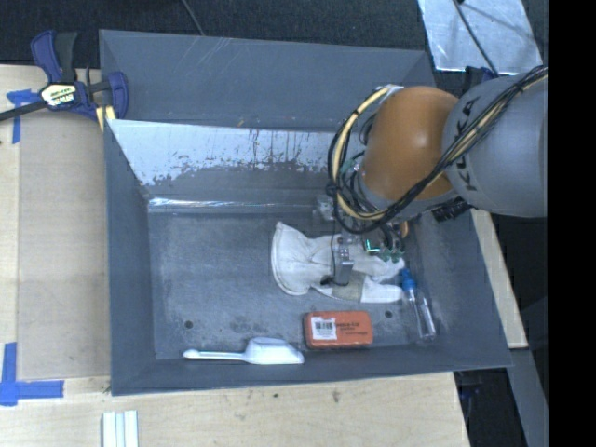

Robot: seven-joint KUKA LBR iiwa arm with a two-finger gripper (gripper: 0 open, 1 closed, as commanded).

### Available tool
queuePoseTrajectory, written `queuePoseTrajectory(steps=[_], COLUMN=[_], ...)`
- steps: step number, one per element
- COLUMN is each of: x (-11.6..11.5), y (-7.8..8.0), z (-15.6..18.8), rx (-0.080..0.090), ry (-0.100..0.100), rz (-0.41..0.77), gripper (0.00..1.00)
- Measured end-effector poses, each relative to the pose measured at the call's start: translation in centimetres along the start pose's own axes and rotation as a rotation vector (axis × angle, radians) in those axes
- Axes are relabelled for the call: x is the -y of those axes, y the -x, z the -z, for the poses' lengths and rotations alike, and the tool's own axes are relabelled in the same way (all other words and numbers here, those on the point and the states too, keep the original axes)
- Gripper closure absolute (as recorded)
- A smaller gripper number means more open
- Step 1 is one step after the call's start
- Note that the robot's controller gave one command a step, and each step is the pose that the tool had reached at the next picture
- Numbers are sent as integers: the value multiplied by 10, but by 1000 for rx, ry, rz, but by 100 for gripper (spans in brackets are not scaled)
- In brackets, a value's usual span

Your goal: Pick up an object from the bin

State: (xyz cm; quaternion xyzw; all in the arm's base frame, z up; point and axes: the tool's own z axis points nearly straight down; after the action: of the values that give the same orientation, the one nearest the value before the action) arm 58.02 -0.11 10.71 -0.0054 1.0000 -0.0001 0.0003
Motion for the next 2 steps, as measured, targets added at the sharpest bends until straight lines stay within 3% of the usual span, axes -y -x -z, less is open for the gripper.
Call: queuePoseTrajectory(steps=[1,2], x=[9,9], y=[-7,-7], z=[-36,-36], rx=[3,3], ry=[0,0], rz=[-11,-11], gripper=[100,100])
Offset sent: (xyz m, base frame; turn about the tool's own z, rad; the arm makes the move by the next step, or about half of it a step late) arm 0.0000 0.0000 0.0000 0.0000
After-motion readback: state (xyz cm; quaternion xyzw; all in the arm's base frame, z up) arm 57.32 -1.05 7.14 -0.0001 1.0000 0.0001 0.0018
